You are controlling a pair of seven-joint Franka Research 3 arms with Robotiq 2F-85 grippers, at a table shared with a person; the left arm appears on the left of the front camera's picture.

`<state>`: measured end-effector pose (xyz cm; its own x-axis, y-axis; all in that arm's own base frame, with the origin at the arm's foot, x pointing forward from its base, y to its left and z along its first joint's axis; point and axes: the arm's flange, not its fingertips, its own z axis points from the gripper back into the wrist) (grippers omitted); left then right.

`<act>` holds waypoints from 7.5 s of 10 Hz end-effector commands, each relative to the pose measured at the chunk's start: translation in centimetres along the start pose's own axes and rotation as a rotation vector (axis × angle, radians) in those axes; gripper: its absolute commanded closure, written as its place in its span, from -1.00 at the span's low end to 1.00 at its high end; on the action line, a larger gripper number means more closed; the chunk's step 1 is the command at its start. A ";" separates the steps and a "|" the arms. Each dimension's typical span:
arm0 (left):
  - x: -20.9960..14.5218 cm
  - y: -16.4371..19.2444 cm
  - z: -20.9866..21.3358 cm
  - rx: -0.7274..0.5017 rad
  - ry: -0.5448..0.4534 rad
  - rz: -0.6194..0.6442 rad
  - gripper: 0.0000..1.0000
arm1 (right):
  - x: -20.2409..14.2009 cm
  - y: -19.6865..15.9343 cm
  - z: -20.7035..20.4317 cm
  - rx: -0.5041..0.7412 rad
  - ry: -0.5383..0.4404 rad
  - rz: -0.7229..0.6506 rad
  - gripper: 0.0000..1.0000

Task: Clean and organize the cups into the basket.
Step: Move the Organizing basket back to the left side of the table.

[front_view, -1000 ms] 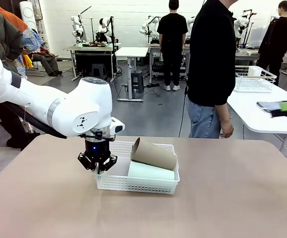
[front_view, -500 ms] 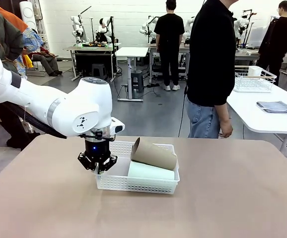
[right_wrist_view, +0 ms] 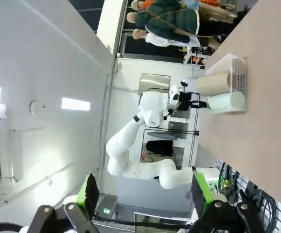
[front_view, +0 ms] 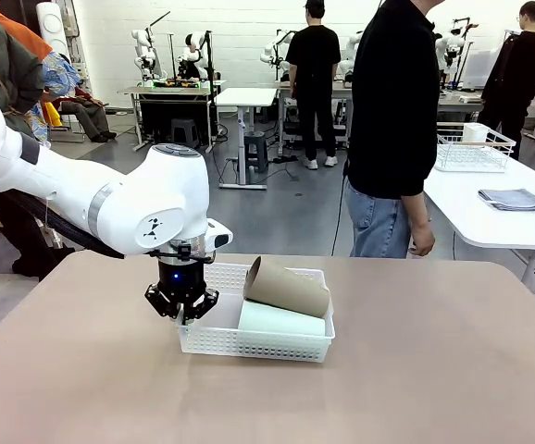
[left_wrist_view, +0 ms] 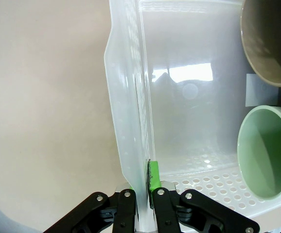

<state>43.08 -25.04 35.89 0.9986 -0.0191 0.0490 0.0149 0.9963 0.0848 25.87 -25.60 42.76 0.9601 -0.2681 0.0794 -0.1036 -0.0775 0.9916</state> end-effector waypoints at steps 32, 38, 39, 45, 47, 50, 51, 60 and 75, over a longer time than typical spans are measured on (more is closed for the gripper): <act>-1.1 29.1 0.0 0.059 0.065 0.094 0.89 | 1.3 0.8 -0.8 -0.157 0.168 -0.084 -1.00; 0.1 29.6 -1.8 0.089 0.126 -0.047 0.89 | 1.3 0.8 -0.8 -0.157 0.168 -0.084 -1.00; 0.1 29.9 -2.3 0.092 0.135 -0.071 0.89 | 1.3 0.8 -0.8 -0.157 0.168 -0.084 -1.00; 0.4 30.9 -2.1 0.072 0.110 -0.058 -1.00 | 1.3 0.8 -0.8 -0.157 0.168 -0.084 -1.00; 0.0 31.2 -1.8 0.073 0.106 -0.024 -0.77 | 1.3 0.8 -0.8 -0.157 0.168 -0.084 -1.00; -0.7 31.7 -0.9 0.057 0.083 0.018 -1.00 | 1.3 0.8 -0.8 -0.157 0.168 -0.084 -1.00; -1.2 31.8 -0.2 0.045 0.070 0.012 -1.00 | 1.3 0.8 -0.8 -0.157 0.168 -0.084 -1.00; -8.0 31.1 6.0 -0.039 -0.067 0.089 -1.00 | 1.3 0.8 -0.8 -0.157 0.168 -0.084 -1.00; -10.4 46.1 15.0 -1.049 -0.033 0.078 -1.00 | 1.3 0.8 -0.8 -0.157 0.168 -0.084 -1.00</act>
<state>30.42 17.12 53.42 0.9876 0.0926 0.1272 0.0108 0.7667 -0.6419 27.39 -25.40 43.78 0.9943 -0.1062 -0.0114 0.0190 0.0702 0.9974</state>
